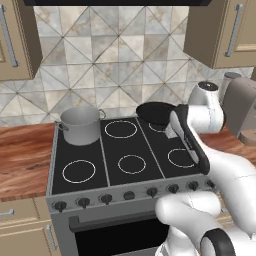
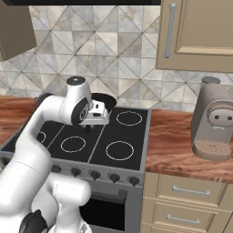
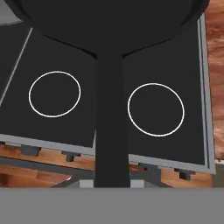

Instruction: Move the pot and pan from the stove into the sink.

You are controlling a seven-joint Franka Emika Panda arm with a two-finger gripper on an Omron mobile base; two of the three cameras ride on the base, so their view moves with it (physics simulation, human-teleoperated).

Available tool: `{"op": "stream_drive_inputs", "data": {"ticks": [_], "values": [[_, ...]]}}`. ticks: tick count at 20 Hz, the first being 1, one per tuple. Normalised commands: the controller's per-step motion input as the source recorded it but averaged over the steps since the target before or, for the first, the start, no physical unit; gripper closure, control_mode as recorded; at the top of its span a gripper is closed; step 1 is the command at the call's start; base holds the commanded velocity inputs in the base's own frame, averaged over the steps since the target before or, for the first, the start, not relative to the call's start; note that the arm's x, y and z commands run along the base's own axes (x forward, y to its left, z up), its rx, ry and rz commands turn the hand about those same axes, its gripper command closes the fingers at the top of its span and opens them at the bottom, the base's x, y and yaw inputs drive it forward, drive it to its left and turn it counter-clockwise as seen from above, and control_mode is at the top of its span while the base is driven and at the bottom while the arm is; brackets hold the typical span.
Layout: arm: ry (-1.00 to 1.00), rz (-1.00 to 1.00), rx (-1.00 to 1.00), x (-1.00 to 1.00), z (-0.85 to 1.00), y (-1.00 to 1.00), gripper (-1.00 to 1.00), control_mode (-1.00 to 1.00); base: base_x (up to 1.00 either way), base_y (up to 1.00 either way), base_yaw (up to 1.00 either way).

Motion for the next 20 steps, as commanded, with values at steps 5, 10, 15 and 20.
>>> {"op": "stream_drive_inputs", "data": {"ticks": [5, 10, 15, 20], "values": [[-0.01, 0.11, 0.00, -1.00, 0.00, -0.08, 1.00, -1.00, 0.00, 0.00, 0.00], [0.00, 0.15, -0.01, -1.00, 0.00, -0.01, 1.00, -1.00, 0.00, 0.00, 0.00], [-0.02, 0.16, -0.01, -0.96, 0.00, 0.00, 1.00, -1.00, 0.00, 0.00, 0.00], [-0.34, 0.05, -0.04, -0.56, 0.06, 0.09, 1.00, -1.00, 0.00, 0.00, 0.00]]}}
